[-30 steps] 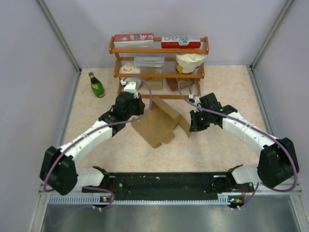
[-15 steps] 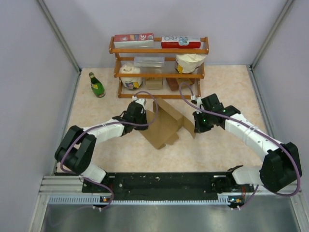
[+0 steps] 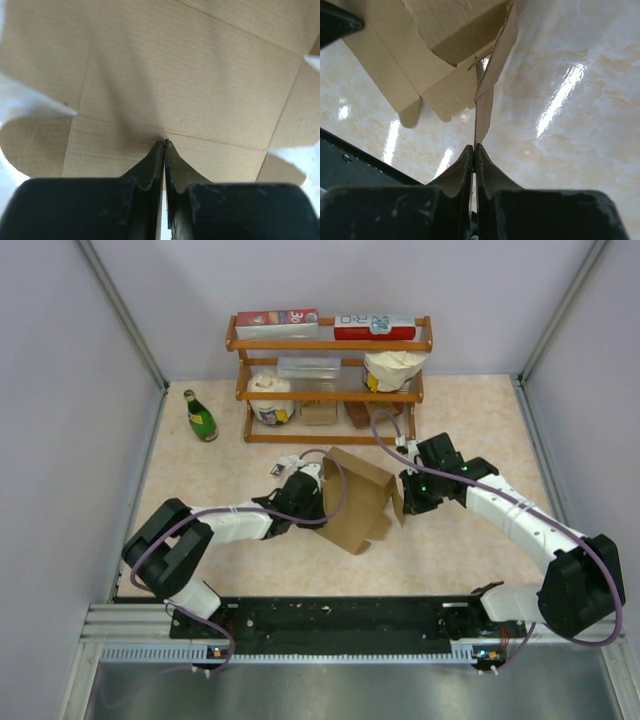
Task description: Fold the paper box
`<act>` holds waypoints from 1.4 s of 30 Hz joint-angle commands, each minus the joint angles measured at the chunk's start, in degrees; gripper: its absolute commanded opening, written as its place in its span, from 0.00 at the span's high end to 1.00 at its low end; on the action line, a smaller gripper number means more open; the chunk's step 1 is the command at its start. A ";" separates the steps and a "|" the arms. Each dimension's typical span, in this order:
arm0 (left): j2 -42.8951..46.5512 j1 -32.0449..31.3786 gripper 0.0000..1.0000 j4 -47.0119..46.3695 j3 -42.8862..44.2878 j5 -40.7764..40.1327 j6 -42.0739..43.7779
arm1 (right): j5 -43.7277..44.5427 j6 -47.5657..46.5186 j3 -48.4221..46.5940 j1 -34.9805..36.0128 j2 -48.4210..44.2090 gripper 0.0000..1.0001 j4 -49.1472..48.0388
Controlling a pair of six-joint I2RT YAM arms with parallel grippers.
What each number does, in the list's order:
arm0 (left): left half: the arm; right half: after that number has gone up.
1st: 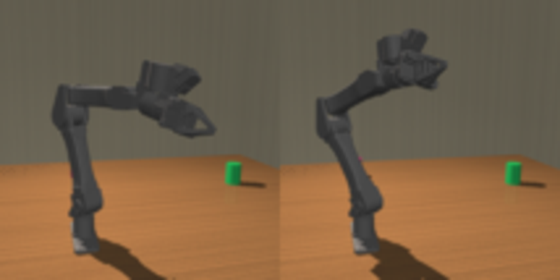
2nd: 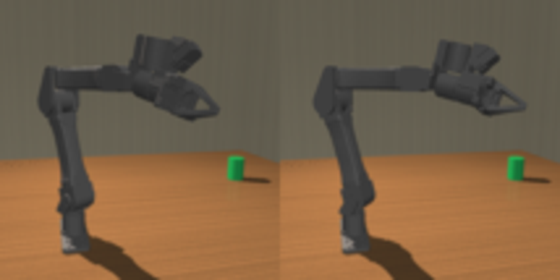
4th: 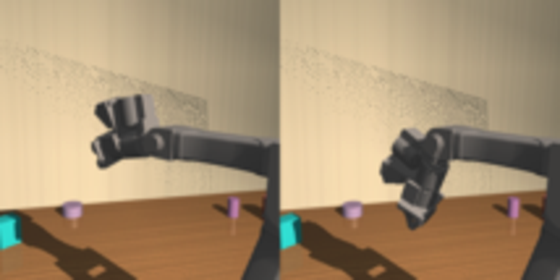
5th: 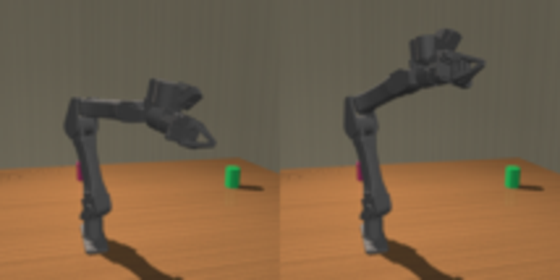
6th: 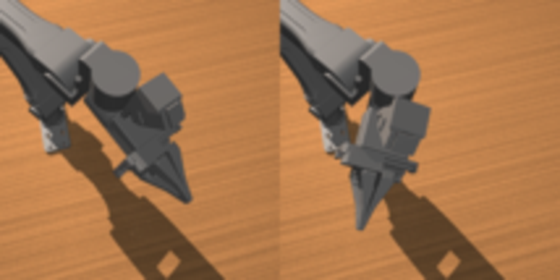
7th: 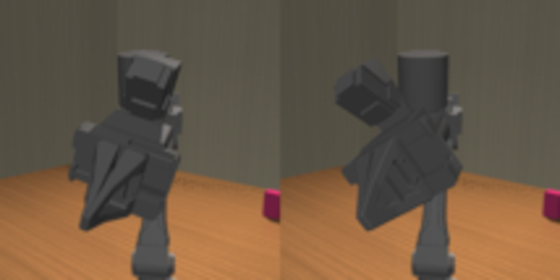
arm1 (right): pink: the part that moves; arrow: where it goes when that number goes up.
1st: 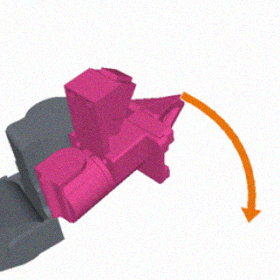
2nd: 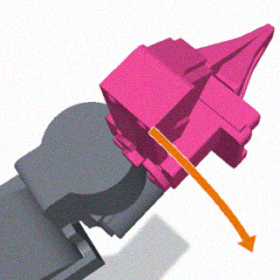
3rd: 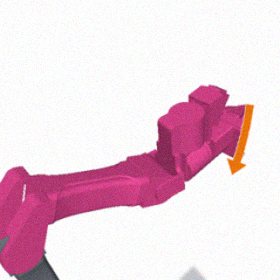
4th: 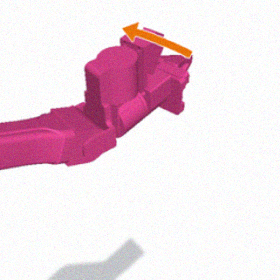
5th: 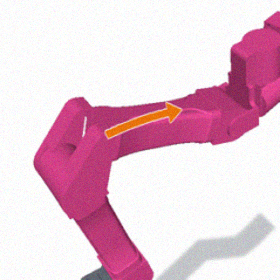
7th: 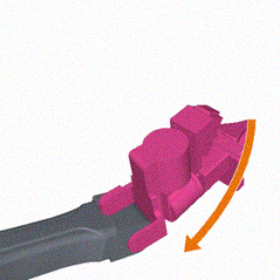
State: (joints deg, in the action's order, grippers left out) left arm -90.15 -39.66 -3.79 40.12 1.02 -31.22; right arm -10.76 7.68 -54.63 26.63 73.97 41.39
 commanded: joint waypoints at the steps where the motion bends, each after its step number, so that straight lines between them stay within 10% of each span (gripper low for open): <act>1: -0.90 -6.29 0.94 0.01 -1.10 -2.49 -3.93 | -1.10 0.49 -4.78 0.53 0.11 1.00 -0.08; 30: 3.40 -20.81 0.94 -6.58 0.14 2.85 -15.27 | 3.91 4.62 0.75 0.44 6.44 1.00 -5.17; 42: 18.77 -20.64 0.89 3.53 10.32 -6.44 -2.46 | 4.52 5.68 3.13 0.53 5.57 1.00 -6.85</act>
State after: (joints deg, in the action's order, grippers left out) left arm -77.91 -60.58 -2.46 43.57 2.37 -41.74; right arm -7.62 12.95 -52.97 26.63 79.85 35.94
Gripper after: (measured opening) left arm 0.086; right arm 0.007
